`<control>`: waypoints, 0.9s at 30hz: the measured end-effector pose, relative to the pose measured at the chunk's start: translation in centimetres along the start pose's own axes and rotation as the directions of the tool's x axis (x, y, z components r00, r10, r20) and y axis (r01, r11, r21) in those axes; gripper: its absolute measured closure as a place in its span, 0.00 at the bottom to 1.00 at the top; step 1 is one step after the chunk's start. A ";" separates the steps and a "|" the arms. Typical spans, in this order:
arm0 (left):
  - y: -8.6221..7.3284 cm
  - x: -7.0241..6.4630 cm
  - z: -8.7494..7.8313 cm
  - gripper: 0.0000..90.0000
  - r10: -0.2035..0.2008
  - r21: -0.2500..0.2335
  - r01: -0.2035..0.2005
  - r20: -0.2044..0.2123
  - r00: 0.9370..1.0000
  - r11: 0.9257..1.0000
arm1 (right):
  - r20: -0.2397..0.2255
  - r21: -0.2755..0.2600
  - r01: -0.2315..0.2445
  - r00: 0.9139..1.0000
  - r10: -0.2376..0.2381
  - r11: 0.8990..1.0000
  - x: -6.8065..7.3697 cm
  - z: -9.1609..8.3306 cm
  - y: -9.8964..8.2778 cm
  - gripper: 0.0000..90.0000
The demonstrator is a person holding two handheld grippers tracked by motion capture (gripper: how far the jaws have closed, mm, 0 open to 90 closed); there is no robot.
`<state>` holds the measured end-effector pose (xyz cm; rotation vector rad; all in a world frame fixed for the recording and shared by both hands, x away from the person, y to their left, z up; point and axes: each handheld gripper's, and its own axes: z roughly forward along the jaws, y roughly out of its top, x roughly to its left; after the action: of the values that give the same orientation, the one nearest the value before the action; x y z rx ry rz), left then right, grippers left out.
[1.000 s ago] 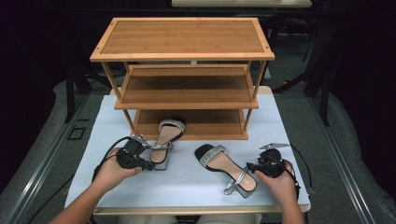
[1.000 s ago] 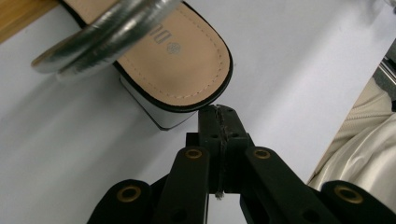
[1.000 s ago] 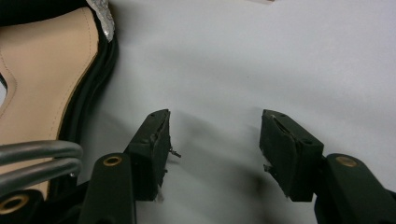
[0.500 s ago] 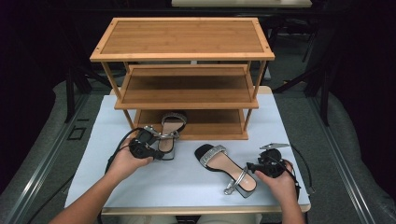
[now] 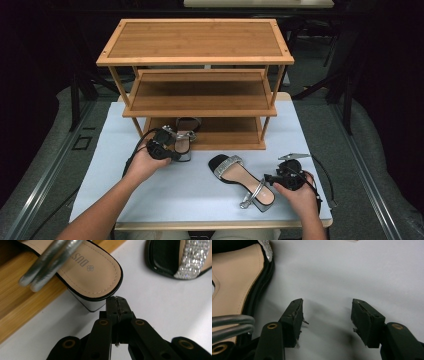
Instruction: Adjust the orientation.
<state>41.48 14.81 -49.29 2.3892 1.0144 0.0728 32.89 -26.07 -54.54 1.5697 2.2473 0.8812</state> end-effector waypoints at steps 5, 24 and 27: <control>0.7 -0.1 0.5 1.00 0.011 0.002 -0.011 -0.015 1.000 1.000 | -0.004 0.000 -0.001 1.000 0.001 1.000 0.0 0.0 0.0 0.48; 0.5 0.9 0.7 0.97 -0.024 -0.049 0.025 0.009 1.000 0.998 | 0.013 -0.020 0.005 1.000 -0.005 1.000 0.4 -0.3 0.2 0.48; 0.0 0.7 0.6 0.93 -0.025 -0.068 0.027 0.027 0.999 0.997 | -0.019 -0.028 0.015 1.000 -0.015 1.000 0.5 -0.6 0.3 0.49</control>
<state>42.13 15.07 -49.89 2.3089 1.0145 0.0655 32.63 -25.71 -53.82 1.5367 2.2475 0.9232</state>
